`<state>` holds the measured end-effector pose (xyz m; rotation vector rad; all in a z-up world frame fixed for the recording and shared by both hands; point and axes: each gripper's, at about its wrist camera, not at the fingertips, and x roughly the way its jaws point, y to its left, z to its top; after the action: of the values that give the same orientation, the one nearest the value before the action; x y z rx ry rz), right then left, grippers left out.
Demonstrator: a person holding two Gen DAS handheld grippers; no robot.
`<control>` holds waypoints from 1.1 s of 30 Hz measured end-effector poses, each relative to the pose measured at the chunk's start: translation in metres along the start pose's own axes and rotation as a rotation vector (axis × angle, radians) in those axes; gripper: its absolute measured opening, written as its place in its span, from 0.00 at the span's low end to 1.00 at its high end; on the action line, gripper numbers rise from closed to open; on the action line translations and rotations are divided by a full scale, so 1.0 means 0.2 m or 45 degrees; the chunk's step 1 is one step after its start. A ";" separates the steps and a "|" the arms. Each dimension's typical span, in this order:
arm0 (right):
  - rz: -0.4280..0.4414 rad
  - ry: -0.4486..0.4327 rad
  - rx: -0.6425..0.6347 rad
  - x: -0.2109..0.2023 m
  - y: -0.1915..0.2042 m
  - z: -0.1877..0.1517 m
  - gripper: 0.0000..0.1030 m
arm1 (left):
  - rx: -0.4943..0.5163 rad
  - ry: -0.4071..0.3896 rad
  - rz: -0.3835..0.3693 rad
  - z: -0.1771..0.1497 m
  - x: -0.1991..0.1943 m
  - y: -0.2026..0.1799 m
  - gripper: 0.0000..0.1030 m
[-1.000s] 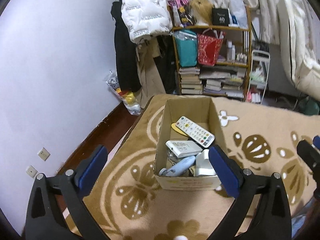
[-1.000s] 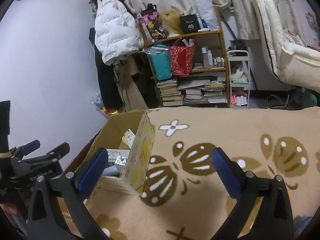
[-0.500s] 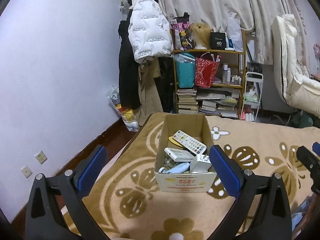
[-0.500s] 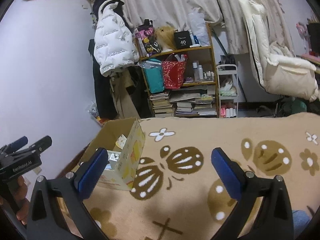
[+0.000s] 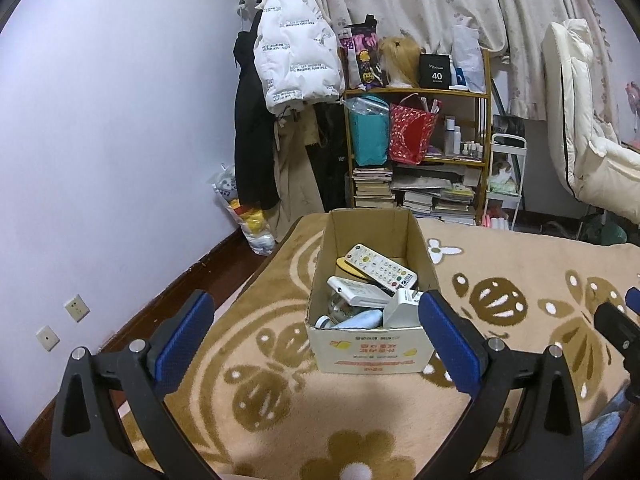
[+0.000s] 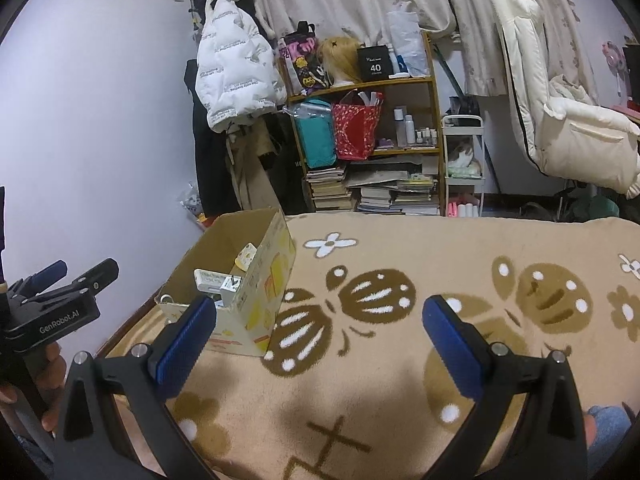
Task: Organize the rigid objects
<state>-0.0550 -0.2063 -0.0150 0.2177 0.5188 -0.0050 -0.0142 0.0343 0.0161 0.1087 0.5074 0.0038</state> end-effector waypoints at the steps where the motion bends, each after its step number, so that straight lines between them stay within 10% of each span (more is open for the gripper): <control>1: -0.003 0.005 -0.009 0.01 0.01 0.00 1.00 | -0.008 -0.001 -0.006 0.00 0.00 0.00 0.98; 33: -0.005 0.050 -0.078 0.06 0.06 -0.02 1.00 | 0.117 0.024 -0.001 -0.05 0.02 -0.07 0.98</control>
<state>-0.0460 -0.1931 -0.0220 0.1568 0.5580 0.0112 -0.0163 0.0211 0.0049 0.1982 0.5269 -0.0191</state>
